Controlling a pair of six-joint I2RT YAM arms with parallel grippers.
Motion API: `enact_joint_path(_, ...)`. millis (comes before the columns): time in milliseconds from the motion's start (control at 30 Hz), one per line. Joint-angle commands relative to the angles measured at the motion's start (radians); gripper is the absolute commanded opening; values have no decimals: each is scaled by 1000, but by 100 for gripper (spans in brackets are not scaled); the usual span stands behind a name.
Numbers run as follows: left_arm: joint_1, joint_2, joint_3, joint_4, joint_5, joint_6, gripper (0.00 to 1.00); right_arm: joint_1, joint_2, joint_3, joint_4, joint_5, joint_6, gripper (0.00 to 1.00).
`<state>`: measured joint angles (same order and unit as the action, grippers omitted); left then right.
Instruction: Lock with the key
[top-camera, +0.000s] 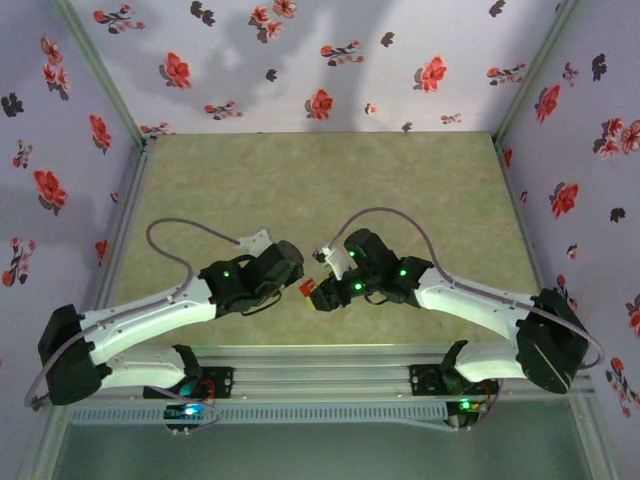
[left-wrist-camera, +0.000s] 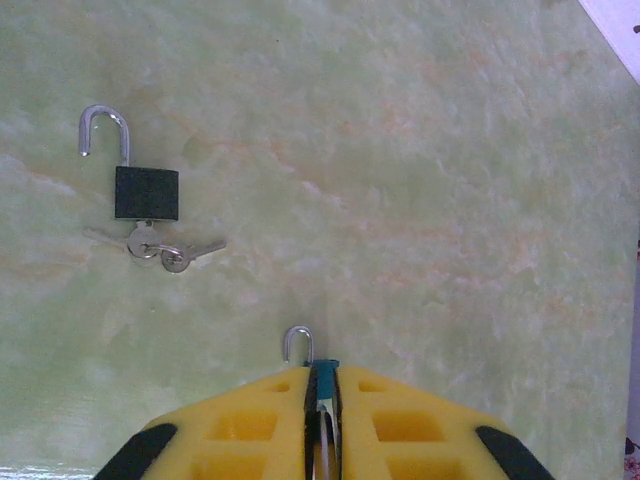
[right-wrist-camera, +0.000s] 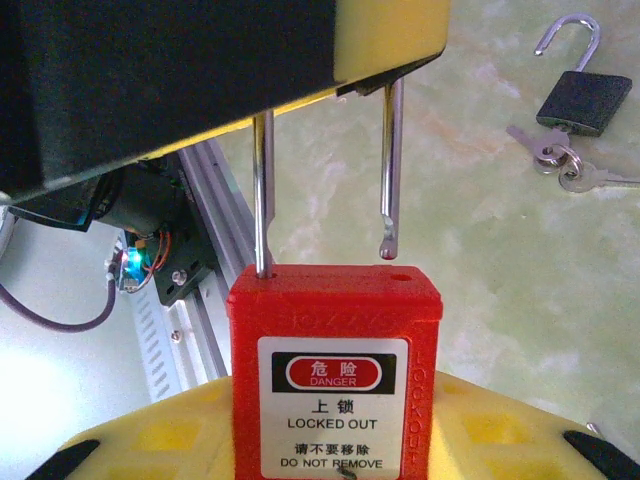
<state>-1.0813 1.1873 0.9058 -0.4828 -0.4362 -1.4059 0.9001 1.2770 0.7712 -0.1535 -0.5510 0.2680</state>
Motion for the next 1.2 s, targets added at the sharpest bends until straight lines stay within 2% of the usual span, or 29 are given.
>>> enact_joint_path(0, -6, -17, -14, -36, -14, -3, 14, 8, -29, -1, 22, -18, -26, 0)
enact_joint_path(300, -5, -27, -19, -37, -12, 2, 0, 10, -38, -3, 20, 4, -29, 0)
enact_joint_path(500, -15, -50, -34, -25, -11, 15, 0, 19, -65, -45, 77, 109, -32, 0)
enact_joint_path(600, -21, -65, -48, 4, -11, 38, 0, 21, -90, -92, 163, 164, -29, 0)
enact_joint_path(767, -45, -102, -86, 97, -10, 111, 0, 23, -125, -154, 269, 202, -38, 0)
enact_joint_path(1167, -148, -174, -180, 357, 5, 367, 0, 22, -196, -227, 374, 234, -58, 0)
